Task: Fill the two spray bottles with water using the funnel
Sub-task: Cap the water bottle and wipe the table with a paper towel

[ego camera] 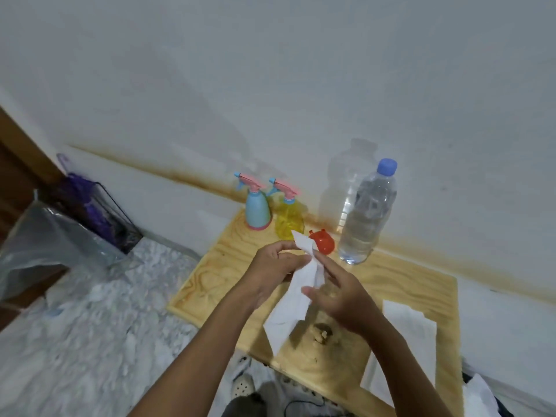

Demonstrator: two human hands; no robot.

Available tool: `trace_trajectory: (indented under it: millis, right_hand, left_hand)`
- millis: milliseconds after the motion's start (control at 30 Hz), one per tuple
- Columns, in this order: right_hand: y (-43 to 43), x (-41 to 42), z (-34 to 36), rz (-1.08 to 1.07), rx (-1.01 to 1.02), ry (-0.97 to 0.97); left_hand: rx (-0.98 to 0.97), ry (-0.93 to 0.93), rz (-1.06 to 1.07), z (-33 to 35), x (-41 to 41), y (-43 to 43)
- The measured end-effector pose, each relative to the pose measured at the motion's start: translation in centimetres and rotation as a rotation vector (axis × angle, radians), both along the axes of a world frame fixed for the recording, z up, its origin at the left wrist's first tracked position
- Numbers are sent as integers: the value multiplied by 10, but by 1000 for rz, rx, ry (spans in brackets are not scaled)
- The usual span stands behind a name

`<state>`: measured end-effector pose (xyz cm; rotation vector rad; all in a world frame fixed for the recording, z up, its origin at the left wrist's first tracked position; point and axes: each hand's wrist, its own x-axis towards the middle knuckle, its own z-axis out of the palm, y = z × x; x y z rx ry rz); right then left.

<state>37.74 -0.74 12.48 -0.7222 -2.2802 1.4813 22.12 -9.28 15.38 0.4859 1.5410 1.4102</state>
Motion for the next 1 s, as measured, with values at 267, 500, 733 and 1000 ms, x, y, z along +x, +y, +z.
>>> trace_trajectory:
  millis: [267,500,733,1000]
  right_hand:
    - [-5,-101,-33,-256,59,-103]
    - [22,-190,-106,-323,68,-290]
    - [40,-249,-160,-413,395,-510]
    - [31,-246,-174,-252,452,-637]
  left_hand:
    - [-214,163,114,-31,-99,-35]
    - [-392,470,55,-106,-194,-46]
    - [-685,723,-317,-183,-243,-40]
    - [-703,686,-431,-201,-257,-31]
